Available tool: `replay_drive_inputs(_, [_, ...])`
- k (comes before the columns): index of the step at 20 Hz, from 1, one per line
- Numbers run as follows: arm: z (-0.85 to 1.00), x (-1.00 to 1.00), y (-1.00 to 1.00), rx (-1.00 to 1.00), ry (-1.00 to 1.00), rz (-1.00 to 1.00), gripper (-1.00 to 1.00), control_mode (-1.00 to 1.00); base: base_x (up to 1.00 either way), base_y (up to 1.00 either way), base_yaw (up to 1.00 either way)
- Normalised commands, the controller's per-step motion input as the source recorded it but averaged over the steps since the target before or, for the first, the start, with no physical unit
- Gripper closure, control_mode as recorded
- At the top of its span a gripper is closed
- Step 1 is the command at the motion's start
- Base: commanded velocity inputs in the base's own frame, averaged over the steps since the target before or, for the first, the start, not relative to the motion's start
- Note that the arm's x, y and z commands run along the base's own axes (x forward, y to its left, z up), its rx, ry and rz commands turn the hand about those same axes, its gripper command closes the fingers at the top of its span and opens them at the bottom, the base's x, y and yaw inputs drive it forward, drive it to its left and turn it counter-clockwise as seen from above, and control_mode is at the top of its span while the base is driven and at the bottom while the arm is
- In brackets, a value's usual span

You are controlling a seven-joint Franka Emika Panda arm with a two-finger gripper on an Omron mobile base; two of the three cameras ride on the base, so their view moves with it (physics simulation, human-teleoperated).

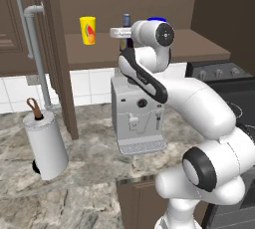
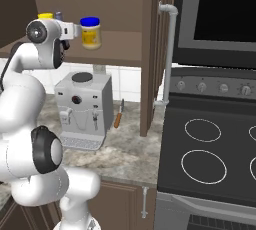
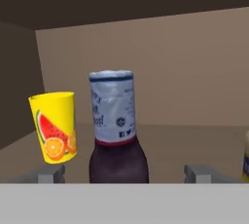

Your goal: Pick the mayonnaise and condiment bottle from the counter and place them in the cabinet.

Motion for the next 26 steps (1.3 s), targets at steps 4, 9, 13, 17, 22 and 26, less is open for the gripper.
replay_drive_inputs(4, [0.0, -0.45, 0.0, 0.0, -0.05, 0.0, -1.0, -1.0, 0.0, 0.0, 0.0])
replay_drive_inputs(9, [0.0, -0.66, -0.03, -0.03, -0.09, 0.0, -1.0, -1.0, 0.0, 0.0, 0.0])
replay_drive_inputs(13, [0.0, -0.81, -0.15, -0.06, -0.11, 0.0, -1.0, -1.0, 0.0, 0.0, 0.0])
replay_drive_inputs(17, [0.0, -0.81, -0.25, -0.03, -0.09, 0.0, -1.0, -1.0, 0.0, 0.0, 0.0])
replay_drive_inputs(22, [0.0, -0.74, -0.29, 0.0, -0.01, 0.0, -1.0, -1.0, 0.0, 0.0, 0.0])
replay_drive_inputs(26, [-0.04, -0.73, -0.25, 0.0, 0.02, 0.0, -1.0, -1.0, 0.0, 0.0, 0.0])
